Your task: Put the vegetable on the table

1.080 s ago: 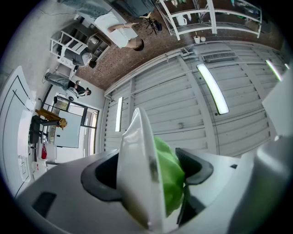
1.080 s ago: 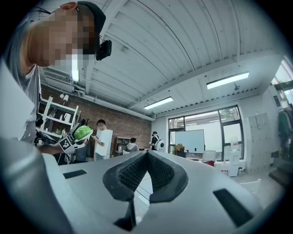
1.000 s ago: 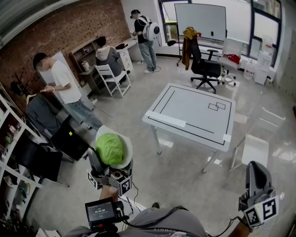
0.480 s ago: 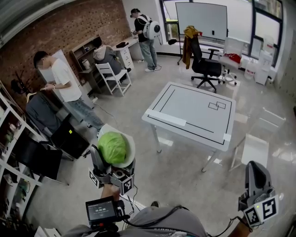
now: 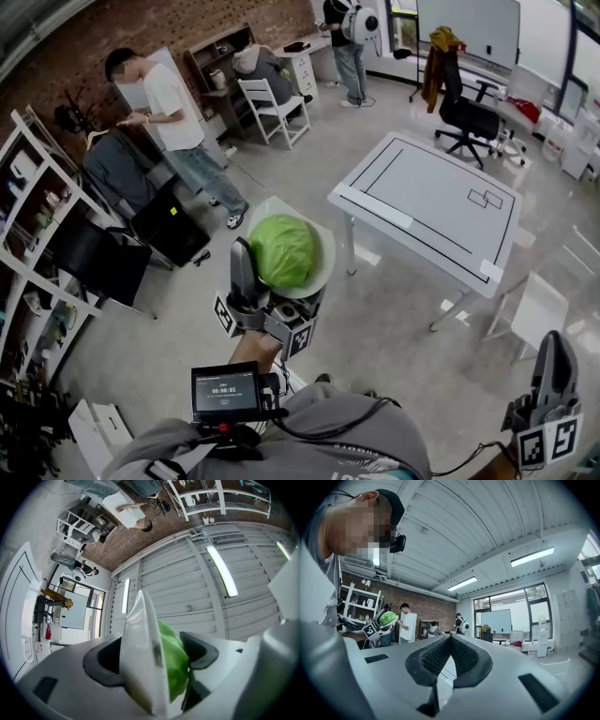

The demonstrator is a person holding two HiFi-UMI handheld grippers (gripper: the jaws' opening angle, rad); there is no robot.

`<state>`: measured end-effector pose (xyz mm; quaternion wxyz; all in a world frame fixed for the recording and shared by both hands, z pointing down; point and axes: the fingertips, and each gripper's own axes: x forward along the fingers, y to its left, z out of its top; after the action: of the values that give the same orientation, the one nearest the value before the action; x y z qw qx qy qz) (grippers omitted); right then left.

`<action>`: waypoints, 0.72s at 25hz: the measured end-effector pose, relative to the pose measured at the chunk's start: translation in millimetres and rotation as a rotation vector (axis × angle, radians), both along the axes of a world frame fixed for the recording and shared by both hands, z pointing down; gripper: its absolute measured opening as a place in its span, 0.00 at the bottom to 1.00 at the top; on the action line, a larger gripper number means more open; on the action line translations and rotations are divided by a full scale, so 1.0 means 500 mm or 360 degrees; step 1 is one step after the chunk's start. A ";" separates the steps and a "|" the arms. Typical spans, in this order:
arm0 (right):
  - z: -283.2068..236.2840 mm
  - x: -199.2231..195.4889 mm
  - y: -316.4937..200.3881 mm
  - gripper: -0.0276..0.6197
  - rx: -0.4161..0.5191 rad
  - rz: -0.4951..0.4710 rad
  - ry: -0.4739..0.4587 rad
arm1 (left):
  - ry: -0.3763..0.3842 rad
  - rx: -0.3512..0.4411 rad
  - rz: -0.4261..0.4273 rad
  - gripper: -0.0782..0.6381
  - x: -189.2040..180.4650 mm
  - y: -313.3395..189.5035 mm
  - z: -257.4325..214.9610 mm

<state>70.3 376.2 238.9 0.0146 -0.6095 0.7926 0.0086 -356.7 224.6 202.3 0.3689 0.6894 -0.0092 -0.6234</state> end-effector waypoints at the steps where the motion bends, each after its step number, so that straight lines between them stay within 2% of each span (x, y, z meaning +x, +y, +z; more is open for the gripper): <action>1: 0.000 0.000 0.000 0.05 -0.0002 -0.0001 0.0000 | -0.0004 -0.0006 0.0003 0.62 0.001 -0.002 0.000; 9: 0.009 -0.004 -0.036 0.05 0.0022 -0.0079 -0.0063 | -0.0034 -0.0033 -0.0006 0.62 0.010 -0.030 0.012; 18: 0.011 -0.028 -0.118 0.05 0.0005 -0.0035 -0.0113 | -0.0058 -0.0049 0.0028 0.62 0.000 -0.112 0.026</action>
<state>56.1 317.1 244.6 0.0439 -0.6008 0.7981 -0.0118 -356.9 168.4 215.3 0.3845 0.6950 -0.0194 -0.6072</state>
